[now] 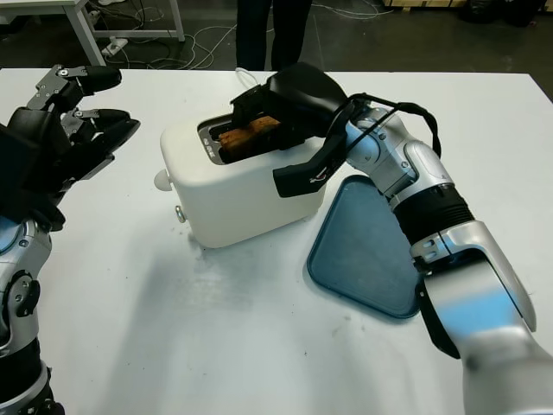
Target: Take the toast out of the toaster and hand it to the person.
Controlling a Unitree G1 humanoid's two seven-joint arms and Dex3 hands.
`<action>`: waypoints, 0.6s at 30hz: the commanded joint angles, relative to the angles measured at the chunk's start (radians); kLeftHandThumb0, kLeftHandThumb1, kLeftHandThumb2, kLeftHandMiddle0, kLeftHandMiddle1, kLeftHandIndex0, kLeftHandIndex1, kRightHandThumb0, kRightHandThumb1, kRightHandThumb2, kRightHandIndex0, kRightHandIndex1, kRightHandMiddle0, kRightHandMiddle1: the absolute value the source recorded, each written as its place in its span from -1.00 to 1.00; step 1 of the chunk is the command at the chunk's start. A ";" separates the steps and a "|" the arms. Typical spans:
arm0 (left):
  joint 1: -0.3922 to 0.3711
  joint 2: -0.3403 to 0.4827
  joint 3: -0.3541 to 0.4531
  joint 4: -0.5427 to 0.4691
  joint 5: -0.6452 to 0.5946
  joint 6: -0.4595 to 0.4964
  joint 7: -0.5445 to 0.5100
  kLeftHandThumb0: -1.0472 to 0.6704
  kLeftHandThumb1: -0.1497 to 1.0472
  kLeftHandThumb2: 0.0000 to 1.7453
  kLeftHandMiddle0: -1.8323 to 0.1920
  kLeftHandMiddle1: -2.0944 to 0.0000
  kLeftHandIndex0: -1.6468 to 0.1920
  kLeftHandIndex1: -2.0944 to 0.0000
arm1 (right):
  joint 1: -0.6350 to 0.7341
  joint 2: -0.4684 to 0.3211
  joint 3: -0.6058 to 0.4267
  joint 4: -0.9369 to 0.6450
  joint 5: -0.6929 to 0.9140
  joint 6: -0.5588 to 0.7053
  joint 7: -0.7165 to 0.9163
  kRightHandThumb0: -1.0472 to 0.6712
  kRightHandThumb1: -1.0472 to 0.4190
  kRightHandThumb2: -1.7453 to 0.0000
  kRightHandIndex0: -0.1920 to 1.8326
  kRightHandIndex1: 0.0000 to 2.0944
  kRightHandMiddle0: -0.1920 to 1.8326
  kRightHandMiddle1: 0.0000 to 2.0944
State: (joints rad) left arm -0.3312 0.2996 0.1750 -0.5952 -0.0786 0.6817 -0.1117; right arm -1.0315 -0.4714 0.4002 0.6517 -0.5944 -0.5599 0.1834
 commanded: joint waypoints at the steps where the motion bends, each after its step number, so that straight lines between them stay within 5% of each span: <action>1: 0.009 -0.004 0.001 -0.007 -0.004 -0.002 0.003 -0.52 0.72 -1.00 0.81 -0.12 0.70 0.13 | -0.016 0.003 0.001 0.027 -0.019 -0.011 -0.017 -0.31 -0.83 0.59 0.40 0.67 0.11 0.67; 10: 0.012 0.010 -0.009 -0.001 0.012 -0.007 0.003 -0.56 0.73 -1.00 0.79 -0.13 0.69 0.13 | -0.135 0.012 -0.049 0.112 -0.015 0.037 -0.118 -0.28 -0.83 0.71 0.35 0.67 0.08 0.67; 18: 0.010 0.003 -0.001 0.007 -0.002 -0.009 0.000 -0.55 0.73 -1.00 0.81 -0.13 0.70 0.14 | -0.235 0.011 -0.124 0.183 0.027 0.088 -0.113 -0.27 -0.83 0.63 0.31 0.67 0.04 0.67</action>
State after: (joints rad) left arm -0.3308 0.3026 0.1716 -0.5925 -0.0783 0.6815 -0.1117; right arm -1.2524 -0.4582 0.2855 0.8212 -0.5880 -0.4818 0.0820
